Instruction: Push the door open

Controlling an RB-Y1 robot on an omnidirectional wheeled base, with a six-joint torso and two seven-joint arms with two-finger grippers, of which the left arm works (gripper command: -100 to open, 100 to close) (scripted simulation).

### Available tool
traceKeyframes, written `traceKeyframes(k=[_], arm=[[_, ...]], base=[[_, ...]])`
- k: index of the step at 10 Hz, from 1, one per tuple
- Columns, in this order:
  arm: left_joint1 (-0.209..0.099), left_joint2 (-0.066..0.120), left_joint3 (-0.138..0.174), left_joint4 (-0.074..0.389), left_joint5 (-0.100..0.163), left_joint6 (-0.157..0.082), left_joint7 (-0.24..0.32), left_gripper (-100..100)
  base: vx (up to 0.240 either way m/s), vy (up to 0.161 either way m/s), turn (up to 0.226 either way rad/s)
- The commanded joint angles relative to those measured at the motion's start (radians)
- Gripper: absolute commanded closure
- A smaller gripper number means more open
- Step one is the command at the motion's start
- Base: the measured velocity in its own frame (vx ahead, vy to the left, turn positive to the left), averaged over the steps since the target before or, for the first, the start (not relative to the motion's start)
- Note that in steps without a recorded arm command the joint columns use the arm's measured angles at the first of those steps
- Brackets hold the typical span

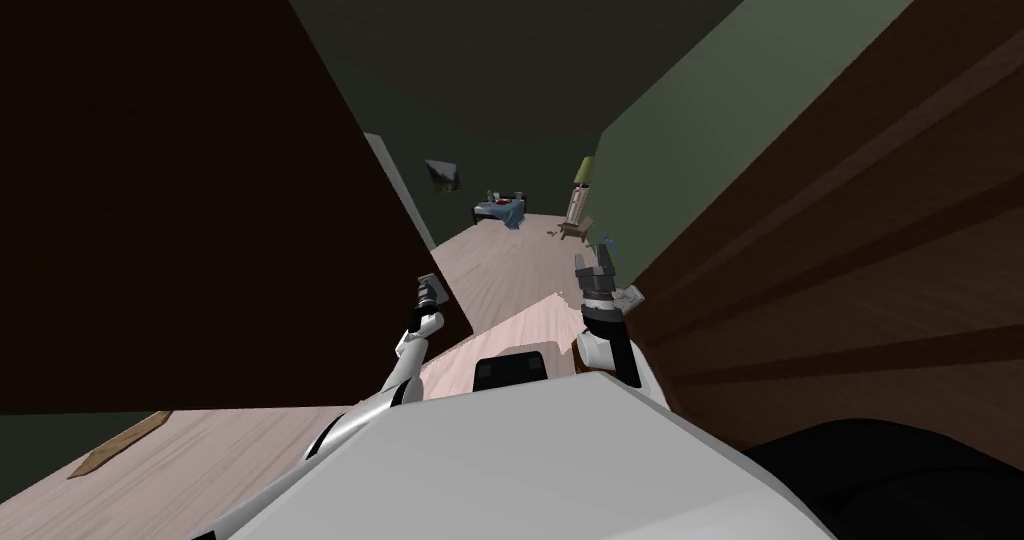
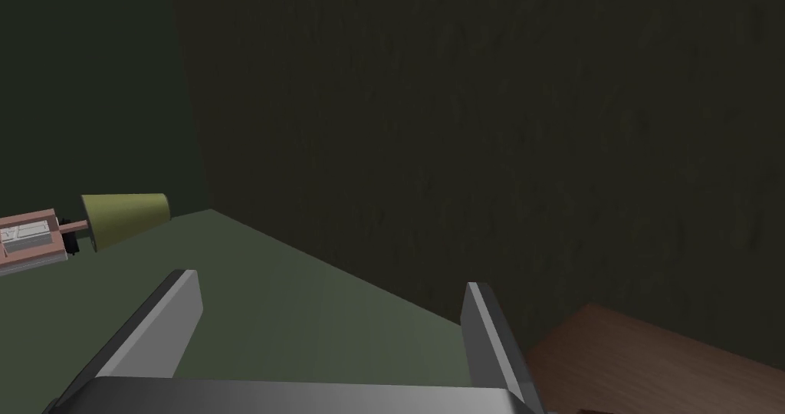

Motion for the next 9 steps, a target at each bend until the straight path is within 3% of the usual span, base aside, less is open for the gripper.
traceKeyframes(k=[1, 7, 9], arm=[[-0.006, 0.011, 0.02, 0.006, 0.006, -0.009, -0.005, 100], [0.001, 0.028, 0.085, 0.009, 0.023, -0.011, -0.026, 100], [0.0, 0.026, 0.086, 0.02, 0.023, -0.014, -0.027, 100]], base=[[0.217, -0.042, 0.064], [0.19, -0.032, 0.055], [0.143, -0.022, 0.043]])
